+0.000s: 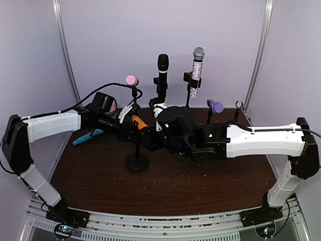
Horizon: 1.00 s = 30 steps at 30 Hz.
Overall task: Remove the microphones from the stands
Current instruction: Remove the microphone from the microphone stand.
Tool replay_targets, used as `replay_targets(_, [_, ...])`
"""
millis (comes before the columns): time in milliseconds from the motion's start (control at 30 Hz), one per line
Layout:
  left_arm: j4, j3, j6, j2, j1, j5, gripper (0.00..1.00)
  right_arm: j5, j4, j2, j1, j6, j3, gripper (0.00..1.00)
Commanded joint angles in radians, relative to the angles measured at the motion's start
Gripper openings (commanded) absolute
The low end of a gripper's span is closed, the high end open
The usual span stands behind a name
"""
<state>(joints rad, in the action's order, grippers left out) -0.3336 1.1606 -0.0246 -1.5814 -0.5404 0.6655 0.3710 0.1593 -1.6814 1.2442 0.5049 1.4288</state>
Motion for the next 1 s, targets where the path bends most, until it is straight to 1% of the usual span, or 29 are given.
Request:
replay_targets(0, [0.132, 0.065, -0.061, -0.056, -0.019, 0.058, 0.43, -0.113, -0.059, 0.015, 0.009, 0.060, -0.037, 0.00])
replay_targets(133, [0.150, 0.068, -0.061, -0.069, -0.019, 0.047, 0.29, -0.113, -0.068, 0.035, 0.005, 0.075, -0.070, 0.00])
replay_targets(267, [0.170, 0.070, -0.074, -0.071, -0.019, 0.047, 0.19, -0.122, -0.075, 0.050, 0.000, 0.086, -0.084, 0.00])
replay_targets(367, [0.173, 0.067, -0.073, -0.069, -0.019, 0.022, 0.03, -0.127, -0.069, 0.070, 0.000, 0.091, -0.092, 0.00])
replay_targets(400, [0.173, 0.064, -0.072, -0.069, -0.019, 0.010, 0.00, -0.131, -0.066, 0.080, 0.000, 0.092, -0.097, 0.00])
replay_targets(667, [0.181, 0.055, -0.070, -0.072, -0.018, -0.121, 0.00, -0.180, -0.022, 0.163, -0.001, 0.095, -0.156, 0.00])
replay_targets(967, [0.198, 0.062, -0.068, -0.078, -0.003, -0.183, 0.00, -0.264, 0.141, 0.252, 0.004, 0.095, -0.198, 0.00])
